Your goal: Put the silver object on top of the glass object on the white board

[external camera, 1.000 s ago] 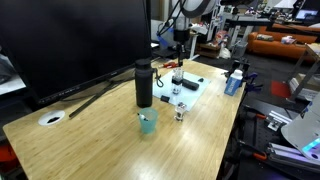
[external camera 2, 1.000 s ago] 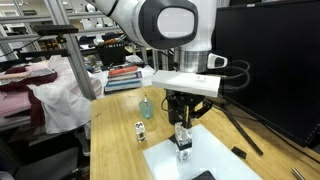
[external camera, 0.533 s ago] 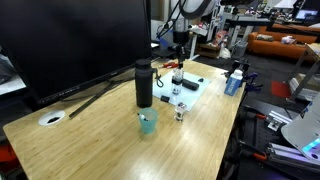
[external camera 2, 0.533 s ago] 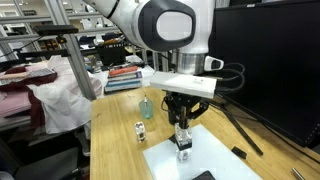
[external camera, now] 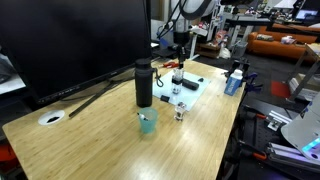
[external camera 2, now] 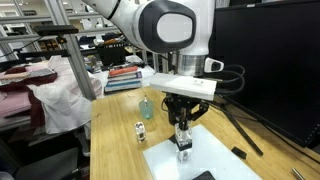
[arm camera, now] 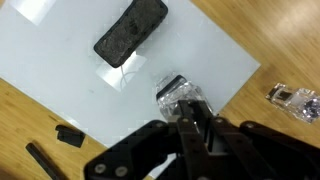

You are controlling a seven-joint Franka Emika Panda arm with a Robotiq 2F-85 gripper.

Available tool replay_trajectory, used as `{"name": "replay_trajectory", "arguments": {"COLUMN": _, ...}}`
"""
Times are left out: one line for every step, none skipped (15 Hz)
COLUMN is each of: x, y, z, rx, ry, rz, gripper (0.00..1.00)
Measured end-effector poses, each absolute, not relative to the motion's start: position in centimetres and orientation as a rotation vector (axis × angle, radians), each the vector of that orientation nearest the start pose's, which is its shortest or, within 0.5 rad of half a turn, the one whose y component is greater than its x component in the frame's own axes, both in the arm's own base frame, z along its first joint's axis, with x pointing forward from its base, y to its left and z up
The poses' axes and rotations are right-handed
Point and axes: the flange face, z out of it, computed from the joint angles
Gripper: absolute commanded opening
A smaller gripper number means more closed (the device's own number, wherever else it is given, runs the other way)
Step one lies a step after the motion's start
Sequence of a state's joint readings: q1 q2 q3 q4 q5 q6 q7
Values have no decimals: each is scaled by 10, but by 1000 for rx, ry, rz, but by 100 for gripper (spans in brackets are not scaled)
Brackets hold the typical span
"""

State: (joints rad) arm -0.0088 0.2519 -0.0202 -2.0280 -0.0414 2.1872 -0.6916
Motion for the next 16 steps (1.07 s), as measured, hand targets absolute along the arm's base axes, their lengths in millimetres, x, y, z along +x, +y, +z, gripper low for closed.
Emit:
{"name": "replay_trajectory", "arguments": {"x": 581, "y": -19, "z": 316, "rx": -2956, "ry": -1056, "rz": 157, "gripper": 3}}
{"name": "replay_trajectory", "arguments": {"x": 581, "y": -20, "z": 316, "rx": -2956, "ry": -1051, "rz": 156, "gripper": 3}}
{"name": "replay_trajectory", "arguments": {"x": 581, "y": -20, "z": 316, "rx": -2954, "ry": -1046, "rz": 155, "gripper": 3}}
{"name": "replay_trajectory", "arguments": {"x": 581, "y": -19, "z": 316, "rx": -2952, "ry": -1042, "rz": 153, "gripper": 3}}
{"name": "replay_trajectory", "arguments": {"x": 581, "y": -19, "z": 316, "rx": -2950, "ry": -1038, "rz": 152, "gripper": 3}}
{"name": "replay_trajectory", "arguments": {"x": 581, "y": -19, "z": 316, "rx": -2948, "ry": -1034, "rz": 150, "gripper": 3}}
{"name": "replay_trajectory", "arguments": {"x": 581, "y": -19, "z": 316, "rx": -2947, "ry": -1031, "rz": 149, "gripper": 3}}
{"name": "replay_trajectory", "arguments": {"x": 581, "y": -19, "z": 316, "rx": -2946, "ry": -1028, "rz": 148, "gripper": 3}}
{"name": "replay_trajectory", "arguments": {"x": 581, "y": -19, "z": 316, "rx": -2946, "ry": -1025, "rz": 148, "gripper": 3}}
{"name": "replay_trajectory", "arguments": {"x": 581, "y": -20, "z": 316, "rx": -2946, "ry": -1023, "rz": 147, "gripper": 3}}
{"name": "replay_trajectory", "arguments": {"x": 581, "y": -21, "z": 316, "rx": -2947, "ry": -1021, "rz": 147, "gripper": 3}}
{"name": "replay_trajectory", "arguments": {"x": 581, "y": -21, "z": 316, "rx": -2947, "ry": -1019, "rz": 147, "gripper": 3}}
{"name": "replay_trajectory", "arguments": {"x": 581, "y": -22, "z": 316, "rx": -2948, "ry": -1017, "rz": 147, "gripper": 3}}
{"name": "replay_trajectory", "arguments": {"x": 581, "y": -23, "z": 316, "rx": -2948, "ry": -1016, "rz": 147, "gripper": 3}}
{"name": "replay_trajectory", "arguments": {"x": 581, "y": -23, "z": 316, "rx": -2948, "ry": -1015, "rz": 147, "gripper": 3}}
{"name": "replay_trajectory", "arguments": {"x": 581, "y": -23, "z": 316, "rx": -2948, "ry": -1015, "rz": 147, "gripper": 3}}
